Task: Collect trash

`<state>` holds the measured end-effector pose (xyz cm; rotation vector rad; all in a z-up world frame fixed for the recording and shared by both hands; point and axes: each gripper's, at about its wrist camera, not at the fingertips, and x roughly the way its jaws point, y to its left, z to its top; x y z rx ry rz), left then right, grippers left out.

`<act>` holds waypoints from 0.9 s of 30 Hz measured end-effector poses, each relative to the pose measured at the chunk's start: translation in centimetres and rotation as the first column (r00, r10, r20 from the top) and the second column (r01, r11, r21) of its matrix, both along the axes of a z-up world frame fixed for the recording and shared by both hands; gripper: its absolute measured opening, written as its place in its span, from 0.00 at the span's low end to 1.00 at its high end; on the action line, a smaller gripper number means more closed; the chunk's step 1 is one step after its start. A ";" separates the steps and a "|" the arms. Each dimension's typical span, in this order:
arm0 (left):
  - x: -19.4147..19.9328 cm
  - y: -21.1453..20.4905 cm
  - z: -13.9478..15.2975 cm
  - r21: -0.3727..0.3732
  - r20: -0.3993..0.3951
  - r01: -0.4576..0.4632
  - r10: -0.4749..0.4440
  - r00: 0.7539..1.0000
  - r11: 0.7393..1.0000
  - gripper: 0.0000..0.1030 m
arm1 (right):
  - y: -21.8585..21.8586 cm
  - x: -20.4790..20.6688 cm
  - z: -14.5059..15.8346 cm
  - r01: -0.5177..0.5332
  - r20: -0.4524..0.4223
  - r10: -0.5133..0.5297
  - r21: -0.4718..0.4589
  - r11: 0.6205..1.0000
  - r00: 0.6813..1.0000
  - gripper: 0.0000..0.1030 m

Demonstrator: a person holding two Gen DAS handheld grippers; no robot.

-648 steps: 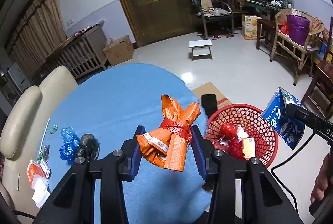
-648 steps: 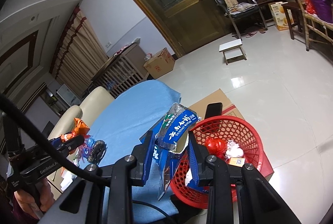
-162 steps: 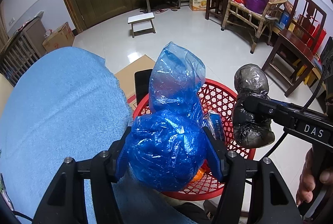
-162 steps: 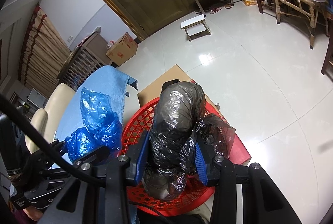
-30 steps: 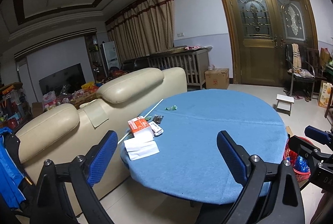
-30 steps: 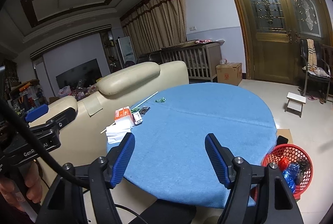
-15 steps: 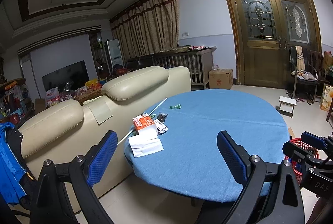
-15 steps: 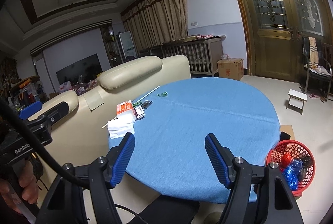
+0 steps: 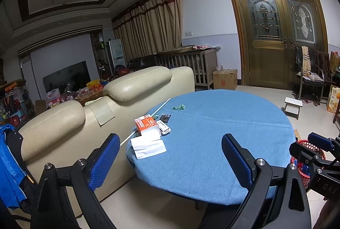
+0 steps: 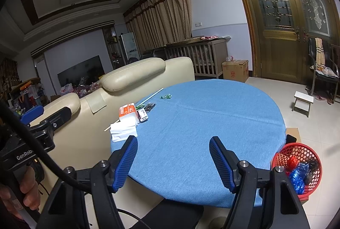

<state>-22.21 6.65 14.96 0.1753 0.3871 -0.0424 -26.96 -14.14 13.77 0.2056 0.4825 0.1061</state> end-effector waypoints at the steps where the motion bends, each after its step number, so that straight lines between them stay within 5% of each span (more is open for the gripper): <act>1: 0.0 0.1 0.0 -0.002 -0.001 0.000 0.000 1.000 1.000 0.94 | 0.0 0.0 0.0 0.000 0.000 0.000 -0.002 1.000 1.000 0.71; 27: 0.1 0.4 -0.1 -0.012 -0.008 -0.005 0.005 1.000 1.000 0.94 | 0.2 -0.1 -0.1 -0.003 0.003 0.003 -0.006 1.000 1.000 0.71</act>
